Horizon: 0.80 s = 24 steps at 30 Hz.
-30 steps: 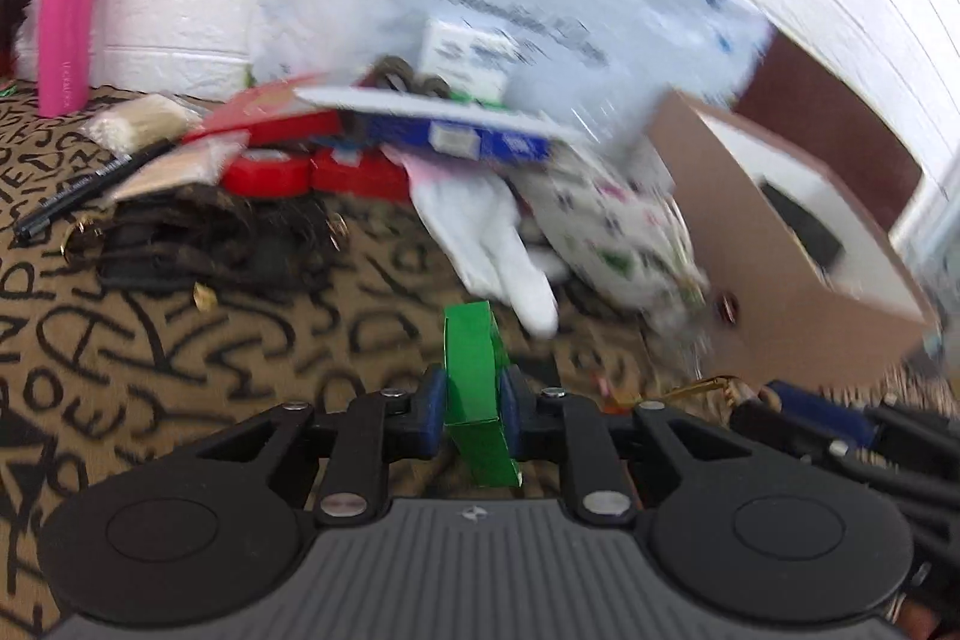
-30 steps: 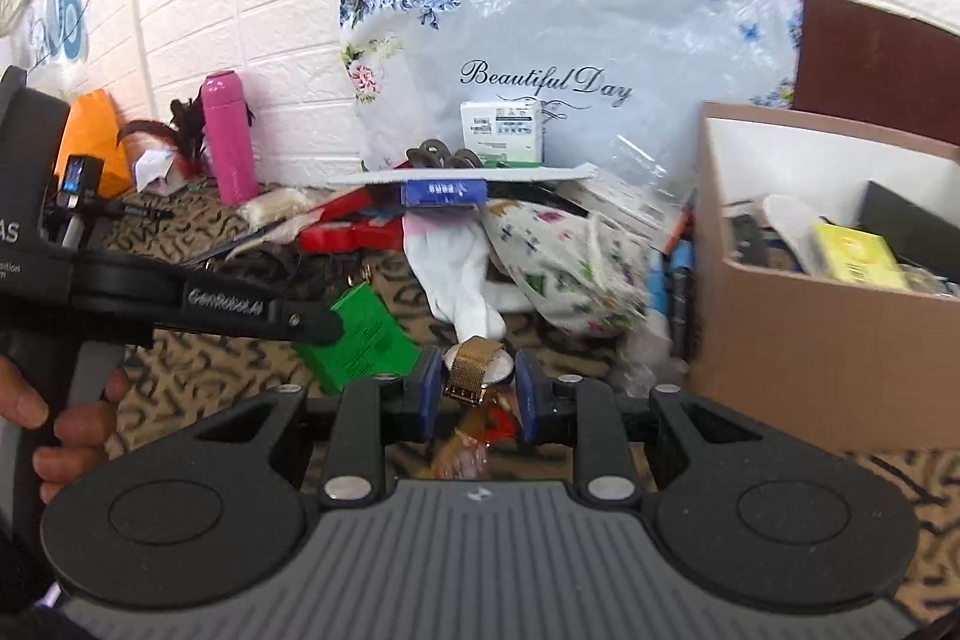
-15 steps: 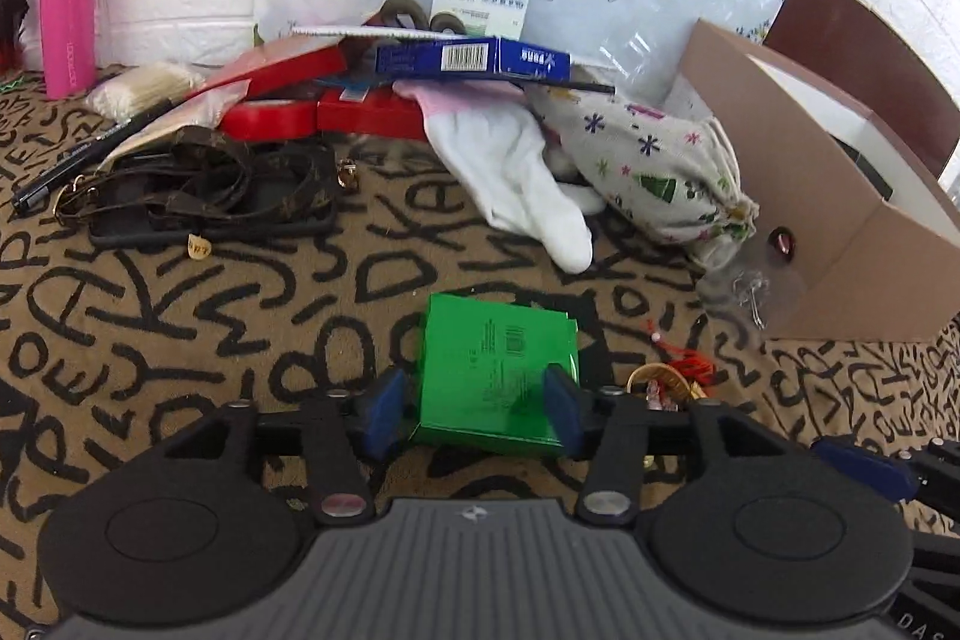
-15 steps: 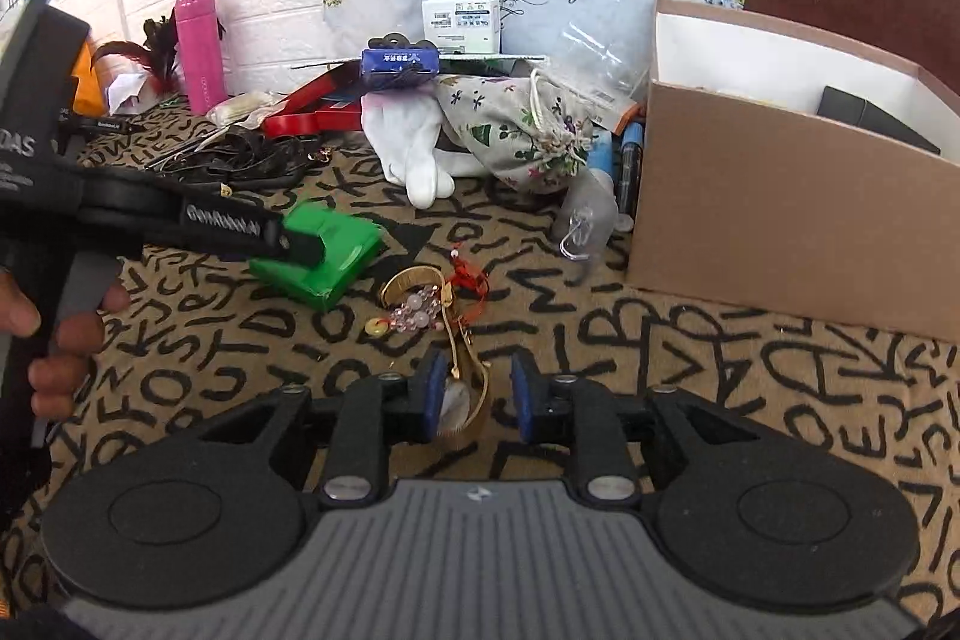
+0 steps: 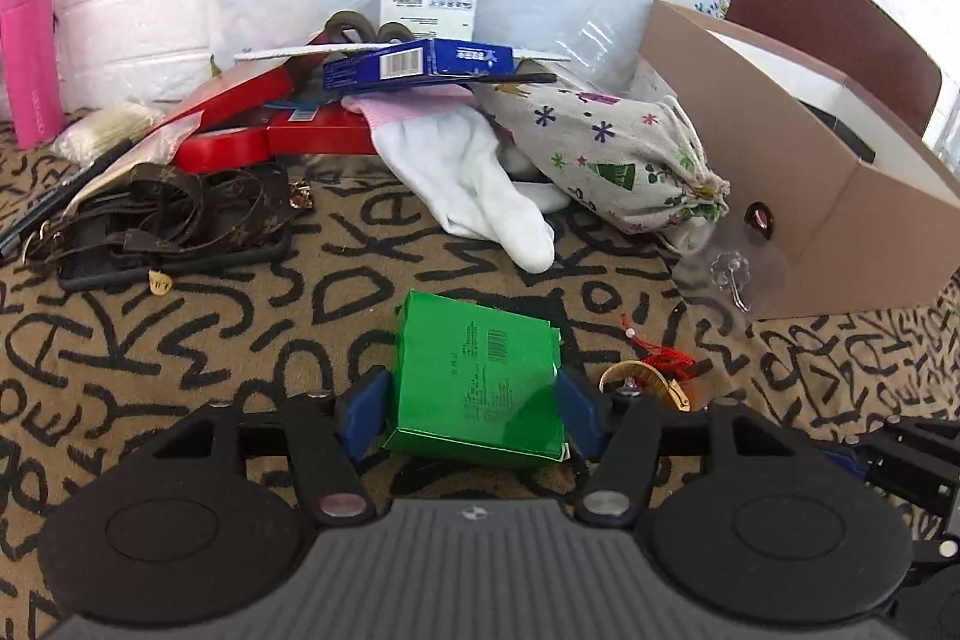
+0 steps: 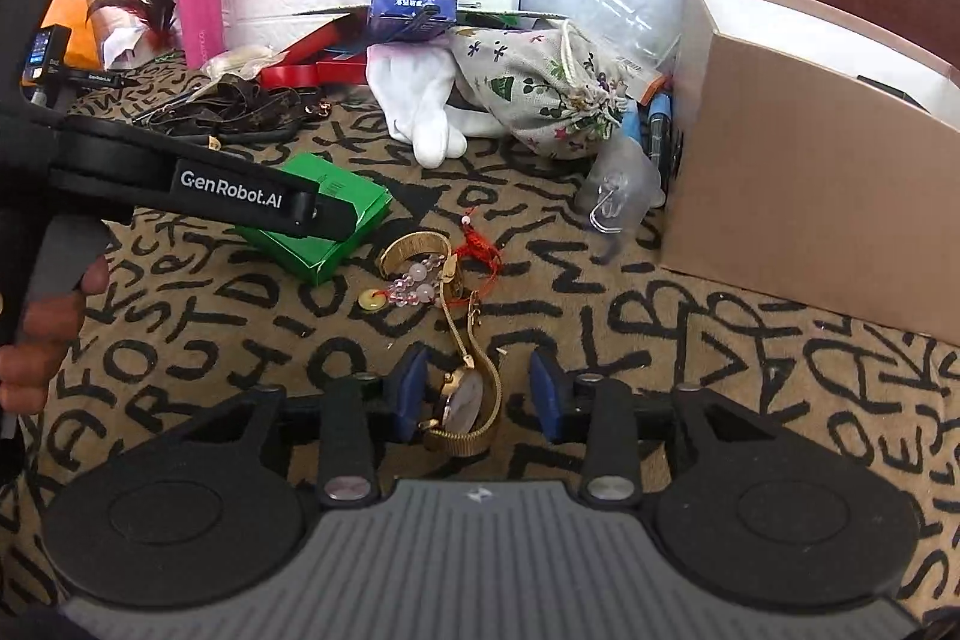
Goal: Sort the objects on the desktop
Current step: 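Lift green box with left gripper while right gripper lifts gold watch, then carry green box over cardboard box while right gripper drops watch inside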
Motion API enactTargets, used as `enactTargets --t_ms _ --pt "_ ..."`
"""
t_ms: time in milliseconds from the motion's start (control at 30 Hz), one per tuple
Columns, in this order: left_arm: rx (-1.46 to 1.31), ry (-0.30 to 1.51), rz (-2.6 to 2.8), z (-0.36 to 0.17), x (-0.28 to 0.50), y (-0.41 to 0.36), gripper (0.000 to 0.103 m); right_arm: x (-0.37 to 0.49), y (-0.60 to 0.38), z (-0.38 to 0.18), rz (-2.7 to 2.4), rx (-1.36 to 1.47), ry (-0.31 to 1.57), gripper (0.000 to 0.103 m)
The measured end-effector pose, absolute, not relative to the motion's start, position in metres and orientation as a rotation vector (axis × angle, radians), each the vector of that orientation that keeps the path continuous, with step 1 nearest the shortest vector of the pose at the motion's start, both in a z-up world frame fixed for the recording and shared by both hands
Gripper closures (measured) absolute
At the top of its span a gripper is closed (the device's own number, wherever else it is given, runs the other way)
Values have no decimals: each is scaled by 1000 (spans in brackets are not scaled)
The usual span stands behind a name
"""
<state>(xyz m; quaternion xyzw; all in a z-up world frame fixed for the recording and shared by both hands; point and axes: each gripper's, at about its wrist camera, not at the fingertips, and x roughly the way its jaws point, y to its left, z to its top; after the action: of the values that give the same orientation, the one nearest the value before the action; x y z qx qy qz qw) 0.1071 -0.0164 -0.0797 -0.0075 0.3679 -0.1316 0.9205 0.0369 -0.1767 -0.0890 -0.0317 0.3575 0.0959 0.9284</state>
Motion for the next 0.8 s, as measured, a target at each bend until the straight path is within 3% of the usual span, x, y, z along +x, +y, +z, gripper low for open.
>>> enactTargets --t_ms 67,267,433,800 --pt "4 784 -279 -85 112 -20 39 37 -176 -89 199 -71 733 70" --pt "48 776 -278 -88 109 -26 41 34 -174 -89 216 -85 728 91" --pt "-68 785 -288 -76 99 -13 41 24 -179 -77 227 -59 704 96" --pt "-131 591 -373 4 68 -21 41 -2 -208 -4 237 23 496 101"
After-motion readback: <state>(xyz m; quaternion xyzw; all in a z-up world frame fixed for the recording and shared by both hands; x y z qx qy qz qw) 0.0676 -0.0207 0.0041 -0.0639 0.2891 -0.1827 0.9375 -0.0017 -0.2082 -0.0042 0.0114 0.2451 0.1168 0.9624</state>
